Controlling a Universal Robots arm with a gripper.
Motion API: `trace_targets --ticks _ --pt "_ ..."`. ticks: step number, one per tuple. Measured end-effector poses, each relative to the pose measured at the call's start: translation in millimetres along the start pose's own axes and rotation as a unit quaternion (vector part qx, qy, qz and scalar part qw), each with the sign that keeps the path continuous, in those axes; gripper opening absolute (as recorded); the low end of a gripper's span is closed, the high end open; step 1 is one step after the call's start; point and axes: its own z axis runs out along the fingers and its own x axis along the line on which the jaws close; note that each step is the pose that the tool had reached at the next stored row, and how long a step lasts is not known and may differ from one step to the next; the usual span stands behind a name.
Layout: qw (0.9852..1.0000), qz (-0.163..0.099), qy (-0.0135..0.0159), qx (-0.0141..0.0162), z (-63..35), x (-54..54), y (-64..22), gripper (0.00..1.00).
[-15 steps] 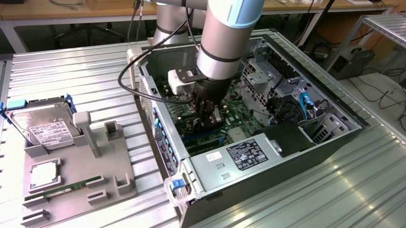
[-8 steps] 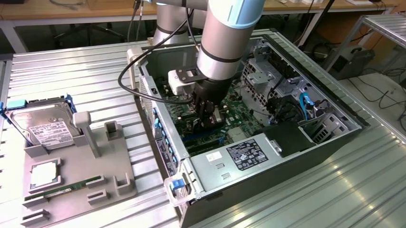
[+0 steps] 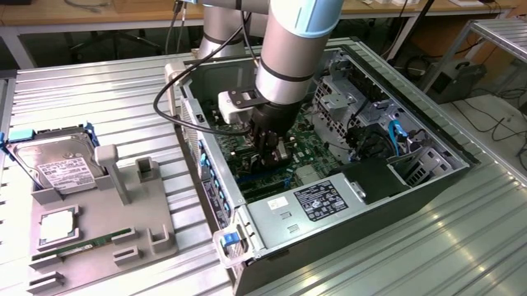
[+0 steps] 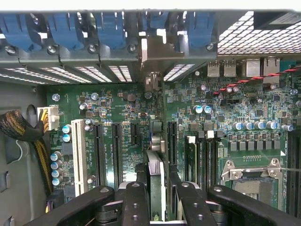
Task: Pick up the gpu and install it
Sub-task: 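Insert the gpu into the slot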
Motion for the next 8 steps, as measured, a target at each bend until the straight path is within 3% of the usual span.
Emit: trace_targets --ticks 8 --pt "1.0000 0.000 -0.0010 0.0004 1.9 -0.2 0.0 0.29"
